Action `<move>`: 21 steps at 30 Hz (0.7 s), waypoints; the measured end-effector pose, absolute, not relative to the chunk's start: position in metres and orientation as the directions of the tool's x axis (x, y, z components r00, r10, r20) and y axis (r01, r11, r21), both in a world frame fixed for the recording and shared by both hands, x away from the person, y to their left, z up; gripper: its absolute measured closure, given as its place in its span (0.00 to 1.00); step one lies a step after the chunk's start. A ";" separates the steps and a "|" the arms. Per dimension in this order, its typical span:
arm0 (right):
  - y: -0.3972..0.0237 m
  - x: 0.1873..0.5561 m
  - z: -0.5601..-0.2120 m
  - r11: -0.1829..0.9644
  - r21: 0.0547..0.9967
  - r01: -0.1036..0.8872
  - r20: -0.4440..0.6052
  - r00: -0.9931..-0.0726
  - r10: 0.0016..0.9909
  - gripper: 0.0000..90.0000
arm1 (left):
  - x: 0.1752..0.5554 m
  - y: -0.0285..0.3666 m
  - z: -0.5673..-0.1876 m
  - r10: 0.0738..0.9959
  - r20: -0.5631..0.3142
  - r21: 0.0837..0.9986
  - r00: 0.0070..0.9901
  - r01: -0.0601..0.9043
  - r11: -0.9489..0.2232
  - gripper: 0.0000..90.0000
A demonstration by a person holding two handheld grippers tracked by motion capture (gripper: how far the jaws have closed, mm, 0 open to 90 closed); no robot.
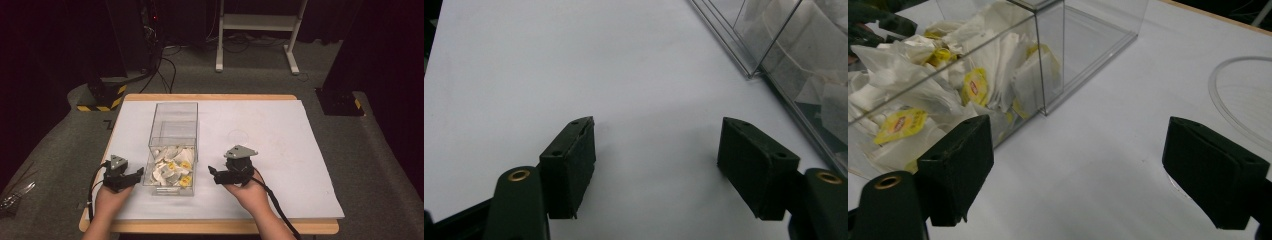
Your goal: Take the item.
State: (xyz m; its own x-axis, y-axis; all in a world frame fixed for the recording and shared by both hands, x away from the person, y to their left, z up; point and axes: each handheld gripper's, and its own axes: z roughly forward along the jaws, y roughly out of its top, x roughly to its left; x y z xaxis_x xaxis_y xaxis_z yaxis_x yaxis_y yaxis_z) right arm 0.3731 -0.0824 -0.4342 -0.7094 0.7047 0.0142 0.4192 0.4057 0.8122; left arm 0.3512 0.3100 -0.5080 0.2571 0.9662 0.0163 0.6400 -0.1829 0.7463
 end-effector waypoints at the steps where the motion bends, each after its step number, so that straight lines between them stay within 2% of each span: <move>1: -0.082 0.373 -0.434 0.406 0.812 0.419 0.014 -0.709 0.705 0.15 | 0.351 0.310 -0.508 0.967 0.013 0.747 0.255 0.640 -0.179 0.35; 21: -0.036 0.361 -0.414 0.416 0.842 0.342 0.026 -0.797 0.603 0.17 | 0.351 0.309 -0.508 0.967 0.006 0.748 0.255 0.640 -0.173 0.34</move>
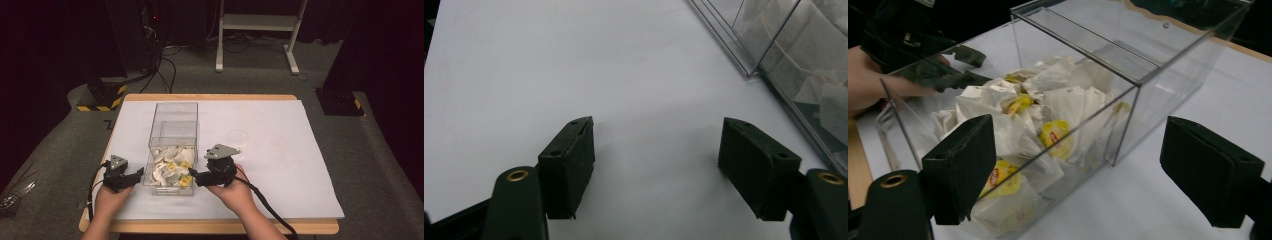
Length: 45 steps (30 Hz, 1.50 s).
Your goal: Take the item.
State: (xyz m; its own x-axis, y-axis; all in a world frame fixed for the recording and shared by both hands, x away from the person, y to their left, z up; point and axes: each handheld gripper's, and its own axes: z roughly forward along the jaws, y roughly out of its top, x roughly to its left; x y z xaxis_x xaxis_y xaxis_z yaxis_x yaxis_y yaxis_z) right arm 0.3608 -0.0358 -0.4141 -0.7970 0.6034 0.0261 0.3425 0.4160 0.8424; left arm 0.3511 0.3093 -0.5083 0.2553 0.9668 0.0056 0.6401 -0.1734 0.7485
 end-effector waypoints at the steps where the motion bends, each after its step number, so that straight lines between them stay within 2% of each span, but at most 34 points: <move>1: -0.036 0.361 -0.414 0.416 0.842 0.342 0.026 -0.797 0.603 0.17 | 0.351 0.310 -0.508 0.967 0.007 0.748 0.256 0.640 -0.175 0.34; 11: -0.013 0.353 -0.413 0.442 0.840 0.313 0.027 -0.839 0.544 0.21 | 0.351 0.310 -0.508 0.966 0.007 0.748 0.257 0.640 -0.176 0.34; 19: -0.004 0.353 -0.420 0.466 0.825 0.320 0.022 -0.841 0.540 0.33 | 0.351 0.309 -0.508 0.966 0.004 0.748 0.257 0.640 -0.173 0.34; 20: -0.003 0.351 -0.420 0.472 0.827 0.307 -0.001 -0.837 0.547 0.38 | 0.351 0.310 -0.508 0.966 0.005 0.748 0.258 0.640 -0.175 0.34; 29: 0.002 0.345 -0.421 0.519 0.813 0.266 -0.049 -0.856 0.515 0.53 | 0.351 0.309 -0.508 0.966 0.009 0.748 0.259 0.639 -0.179 0.35; 45: 0.005 0.346 -0.425 0.538 0.798 0.272 -0.050 -0.860 0.508 0.69 | 0.351 0.309 -0.508 0.965 0.011 0.749 0.262 0.637 -0.181 0.35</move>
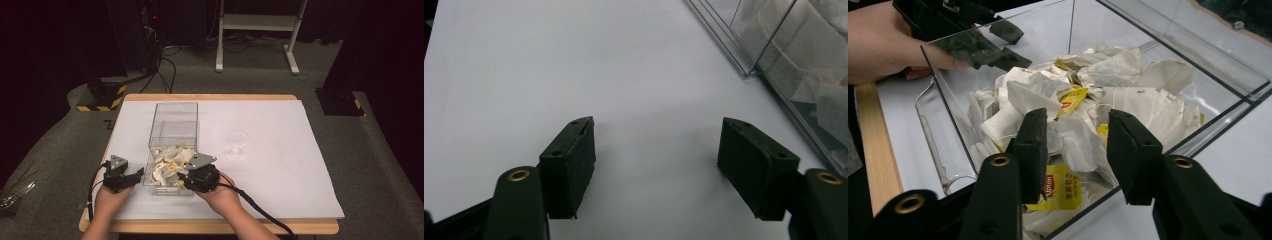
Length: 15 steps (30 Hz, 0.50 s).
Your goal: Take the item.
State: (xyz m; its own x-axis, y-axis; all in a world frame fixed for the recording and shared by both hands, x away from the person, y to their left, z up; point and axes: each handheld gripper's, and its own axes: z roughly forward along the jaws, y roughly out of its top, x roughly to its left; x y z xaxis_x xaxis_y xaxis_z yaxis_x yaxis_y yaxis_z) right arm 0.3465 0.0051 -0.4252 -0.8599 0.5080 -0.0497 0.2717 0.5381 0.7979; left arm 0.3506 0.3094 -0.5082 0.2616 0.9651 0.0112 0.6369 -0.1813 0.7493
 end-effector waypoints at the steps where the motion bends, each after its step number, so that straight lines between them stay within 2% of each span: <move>1: 0.005 0.346 -0.426 0.538 0.798 0.272 -0.050 -0.860 0.508 0.70 | 0.351 0.309 -0.508 0.965 0.010 0.749 0.262 0.637 -0.181 0.35; 7: 0.005 0.347 -0.428 0.542 0.794 0.276 -0.048 -0.859 0.509 0.81 | 0.350 0.309 -0.508 0.965 0.007 0.749 0.262 0.638 -0.178 0.35; 9: 0.005 0.346 -0.429 0.543 0.793 0.276 -0.048 -0.860 0.508 0.86 | 0.350 0.309 -0.508 0.965 0.007 0.749 0.263 0.638 -0.180 0.35; 10: 0.004 0.346 -0.429 0.545 0.791 0.278 -0.048 -0.859 0.509 0.92 | 0.350 0.309 -0.508 0.965 0.006 0.749 0.263 0.638 -0.178 0.35; 15: 0.002 0.347 -0.430 0.532 0.796 0.289 -0.023 -0.864 0.503 0.97 | 0.350 0.309 -0.508 0.964 0.010 0.749 0.265 0.636 -0.183 0.35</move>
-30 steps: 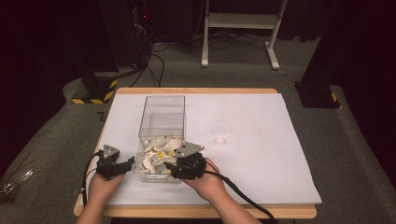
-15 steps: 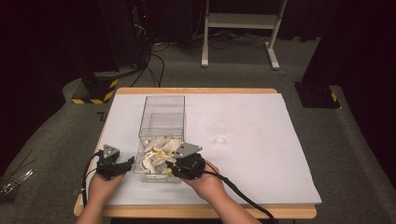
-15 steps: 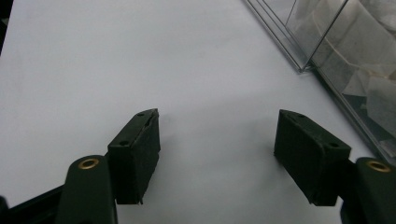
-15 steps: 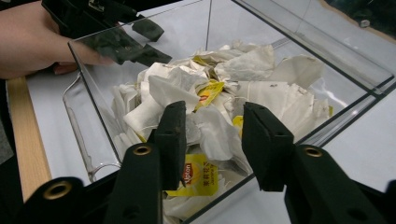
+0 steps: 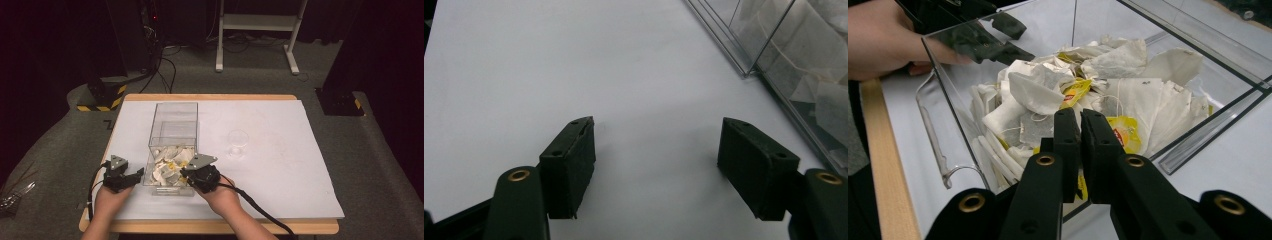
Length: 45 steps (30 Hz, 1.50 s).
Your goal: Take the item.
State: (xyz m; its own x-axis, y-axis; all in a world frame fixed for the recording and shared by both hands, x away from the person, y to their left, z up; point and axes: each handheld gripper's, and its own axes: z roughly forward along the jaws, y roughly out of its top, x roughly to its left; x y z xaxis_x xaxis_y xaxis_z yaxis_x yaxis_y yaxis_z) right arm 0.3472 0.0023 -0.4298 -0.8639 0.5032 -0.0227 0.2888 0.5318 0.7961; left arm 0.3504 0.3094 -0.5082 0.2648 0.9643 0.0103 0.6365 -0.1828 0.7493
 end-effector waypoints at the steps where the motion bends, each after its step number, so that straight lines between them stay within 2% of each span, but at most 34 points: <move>1: 0.002 0.347 -0.430 0.528 0.799 0.287 -0.022 -0.864 0.503 0.97 | 0.350 0.309 -0.508 0.964 0.009 0.749 0.265 0.637 -0.182 0.35; 22: -0.015 0.348 -0.416 0.424 0.866 0.265 -0.003 -0.844 0.536 0.99 | 0.350 0.309 -0.508 0.964 0.012 0.751 0.266 0.634 -0.185 0.35; 45: -0.025 0.345 -0.384 0.311 0.932 0.185 -0.021 -0.830 0.558 0.99 | 0.350 0.309 -0.508 0.964 0.016 0.751 0.267 0.633 -0.188 0.35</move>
State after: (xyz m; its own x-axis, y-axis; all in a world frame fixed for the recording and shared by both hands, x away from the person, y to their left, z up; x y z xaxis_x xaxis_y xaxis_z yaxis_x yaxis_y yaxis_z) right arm 0.3454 -0.0251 -0.3843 -0.8295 0.5581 -0.0214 0.1853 0.3111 0.9321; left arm 0.3503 0.3093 -0.5083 0.2669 0.9636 0.0156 0.6332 -0.1875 0.7509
